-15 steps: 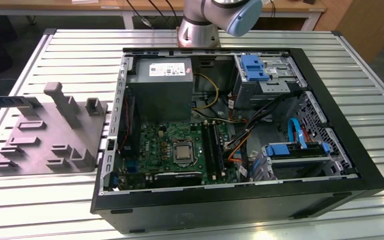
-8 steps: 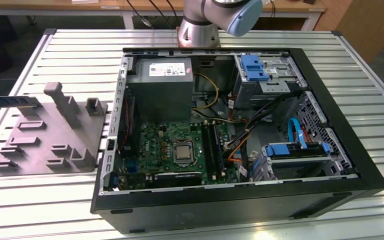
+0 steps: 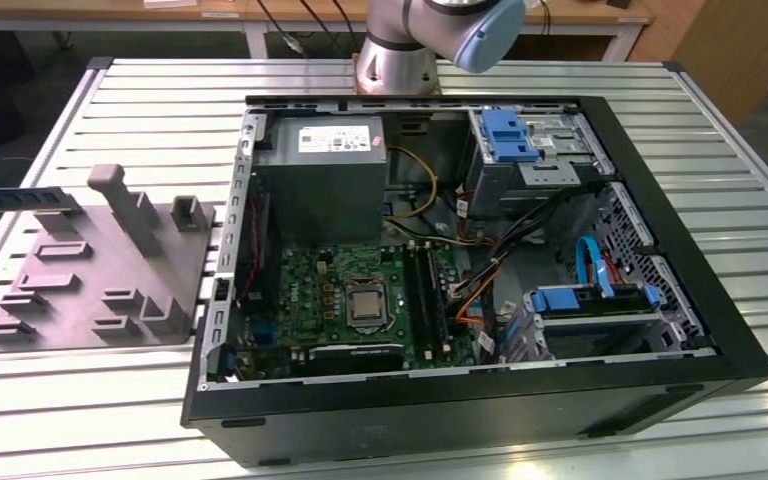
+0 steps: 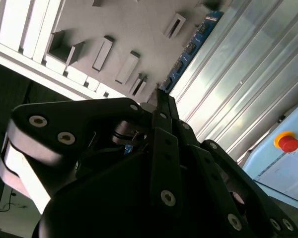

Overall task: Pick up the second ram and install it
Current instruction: 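Pick up the second ram and move it above second insertion slot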

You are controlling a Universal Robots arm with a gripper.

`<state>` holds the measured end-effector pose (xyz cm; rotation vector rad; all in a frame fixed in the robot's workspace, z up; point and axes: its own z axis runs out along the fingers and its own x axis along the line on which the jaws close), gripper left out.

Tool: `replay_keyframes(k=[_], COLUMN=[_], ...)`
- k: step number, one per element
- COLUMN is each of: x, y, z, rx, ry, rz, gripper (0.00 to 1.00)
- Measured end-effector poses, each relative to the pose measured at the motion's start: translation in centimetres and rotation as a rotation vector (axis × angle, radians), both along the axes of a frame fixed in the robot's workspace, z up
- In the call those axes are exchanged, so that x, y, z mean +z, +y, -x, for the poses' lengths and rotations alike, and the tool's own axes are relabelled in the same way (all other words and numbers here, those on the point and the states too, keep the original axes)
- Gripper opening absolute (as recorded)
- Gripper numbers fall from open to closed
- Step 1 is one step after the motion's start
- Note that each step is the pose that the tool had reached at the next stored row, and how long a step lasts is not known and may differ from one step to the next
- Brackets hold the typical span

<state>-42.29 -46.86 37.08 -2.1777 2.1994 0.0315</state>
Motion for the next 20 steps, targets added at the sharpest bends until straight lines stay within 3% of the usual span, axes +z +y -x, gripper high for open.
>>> replay_keyframes(k=[9, 20], x=[0.26, 0.25], y=[0.00, -0.02], z=[-0.3, -4.3], rx=[0.000, 0.000], ry=[0.0001, 0.0000], rz=[-0.0001, -0.0001], gripper=[0.11, 0.11])
